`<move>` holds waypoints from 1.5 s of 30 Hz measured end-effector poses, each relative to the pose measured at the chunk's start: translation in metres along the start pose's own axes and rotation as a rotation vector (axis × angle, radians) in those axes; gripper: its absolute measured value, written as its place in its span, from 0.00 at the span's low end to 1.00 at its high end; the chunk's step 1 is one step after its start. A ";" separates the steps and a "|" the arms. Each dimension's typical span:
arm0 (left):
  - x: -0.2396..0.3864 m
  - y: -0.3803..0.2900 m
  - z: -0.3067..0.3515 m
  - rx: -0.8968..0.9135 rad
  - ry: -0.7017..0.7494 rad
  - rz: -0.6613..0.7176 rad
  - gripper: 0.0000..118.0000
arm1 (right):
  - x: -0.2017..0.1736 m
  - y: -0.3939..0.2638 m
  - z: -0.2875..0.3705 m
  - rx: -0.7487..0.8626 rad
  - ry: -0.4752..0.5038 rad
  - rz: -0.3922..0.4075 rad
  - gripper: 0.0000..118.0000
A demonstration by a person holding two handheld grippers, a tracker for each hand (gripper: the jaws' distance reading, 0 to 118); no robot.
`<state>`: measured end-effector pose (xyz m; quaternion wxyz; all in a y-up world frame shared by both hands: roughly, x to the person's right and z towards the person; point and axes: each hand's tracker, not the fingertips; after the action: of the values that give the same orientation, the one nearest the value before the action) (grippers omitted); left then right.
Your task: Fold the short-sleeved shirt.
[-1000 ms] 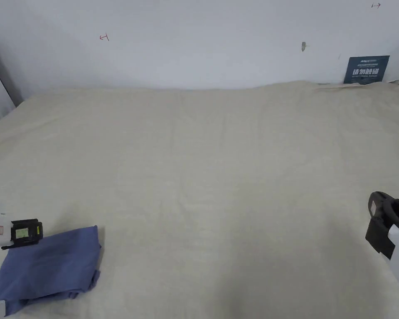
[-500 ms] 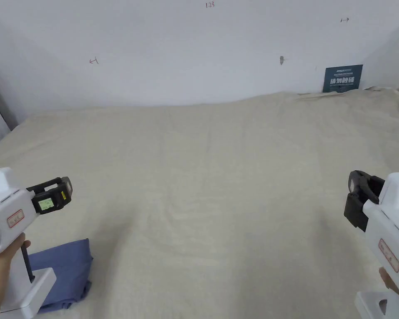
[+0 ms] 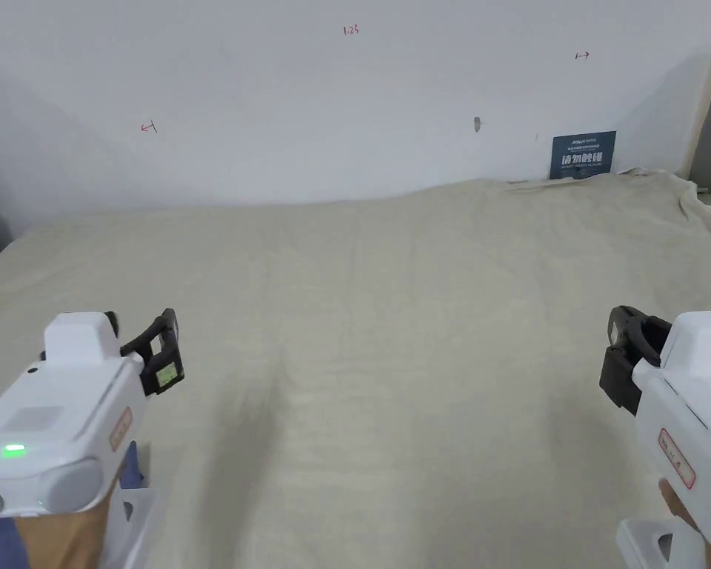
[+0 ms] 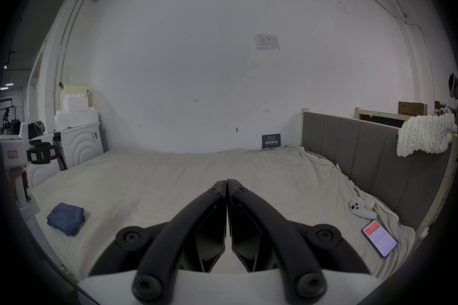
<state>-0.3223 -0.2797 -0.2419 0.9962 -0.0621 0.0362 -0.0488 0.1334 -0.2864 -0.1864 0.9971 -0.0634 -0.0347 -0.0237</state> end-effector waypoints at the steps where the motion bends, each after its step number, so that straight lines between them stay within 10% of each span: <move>1: 0.006 -0.003 0.001 0.011 -0.010 0.000 0.38 | 0.000 0.001 0.002 0.002 0.000 0.000 0.00; 6: 0.032 -0.015 0.006 0.026 -0.076 0.026 0.00 | 0.002 0.001 0.002 0.012 -0.004 0.000 0.00; 45: 0.095 -0.029 0.028 0.173 -0.091 0.048 0.00 | -0.009 -0.002 0.008 0.076 -0.042 0.075 0.00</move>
<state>-0.2288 -0.3146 -0.2165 0.9994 0.0228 -0.0121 -0.0248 0.1238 -0.2873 -0.1787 0.9980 -0.0271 -0.0542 0.0166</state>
